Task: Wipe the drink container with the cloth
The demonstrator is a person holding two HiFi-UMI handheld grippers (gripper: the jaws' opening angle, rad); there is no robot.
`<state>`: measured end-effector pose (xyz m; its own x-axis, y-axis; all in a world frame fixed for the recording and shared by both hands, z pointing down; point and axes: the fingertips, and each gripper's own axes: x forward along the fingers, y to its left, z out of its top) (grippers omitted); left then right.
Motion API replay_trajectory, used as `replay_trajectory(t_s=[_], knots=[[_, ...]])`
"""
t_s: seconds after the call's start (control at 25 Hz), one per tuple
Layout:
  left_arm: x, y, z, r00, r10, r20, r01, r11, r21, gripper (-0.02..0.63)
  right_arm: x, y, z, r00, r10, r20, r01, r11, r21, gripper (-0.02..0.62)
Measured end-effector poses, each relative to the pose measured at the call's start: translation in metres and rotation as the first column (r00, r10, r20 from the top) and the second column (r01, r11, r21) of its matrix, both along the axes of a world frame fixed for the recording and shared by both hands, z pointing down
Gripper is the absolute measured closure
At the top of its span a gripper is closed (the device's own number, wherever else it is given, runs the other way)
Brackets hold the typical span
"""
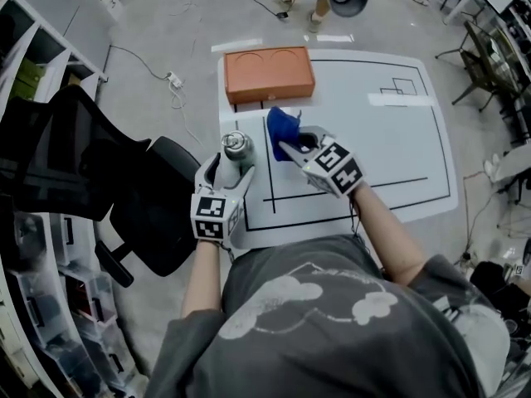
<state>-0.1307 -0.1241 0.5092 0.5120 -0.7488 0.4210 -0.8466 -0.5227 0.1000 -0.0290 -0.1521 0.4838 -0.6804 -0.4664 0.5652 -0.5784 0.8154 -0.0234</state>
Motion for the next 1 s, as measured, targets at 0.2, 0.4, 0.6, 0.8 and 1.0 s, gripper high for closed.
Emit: replay_trajectory(t_s=[0.2, 0.4, 0.6, 0.8, 1.0], knots=[[0.007, -0.019, 0.012, 0.996, 0.074, 0.057, -0.074, 0.997, 0.002, 0.258, -0.012, 0.0, 0.003, 0.997, -0.071, -0.031, 0.071, 0.997, -0.03, 0.551], [0.007, -0.026, 0.017, 0.994, 0.075, 0.076, -0.076, 0.997, 0.013, 0.276, -0.035, -0.001, 0.0, 0.986, -0.166, -0.017, 0.165, 0.985, -0.049, 0.551], [0.008, -0.027, 0.015, 0.994, 0.091, 0.058, -0.093, 0.995, 0.031, 0.279, -0.062, -0.003, 0.006, 0.974, -0.223, -0.035, 0.221, 0.973, -0.061, 0.551], [0.006, -0.026, 0.015, 0.99, 0.134, 0.047, -0.136, 0.99, 0.042, 0.281, -0.064, -0.011, 0.021, 0.977, -0.2, -0.078, 0.189, 0.974, -0.125, 0.552], [0.005, -0.025, 0.014, 0.976, 0.215, 0.035, -0.216, 0.975, 0.058, 0.281, -0.063, -0.018, 0.034, 0.978, -0.203, -0.05, 0.191, 0.966, -0.176, 0.554]])
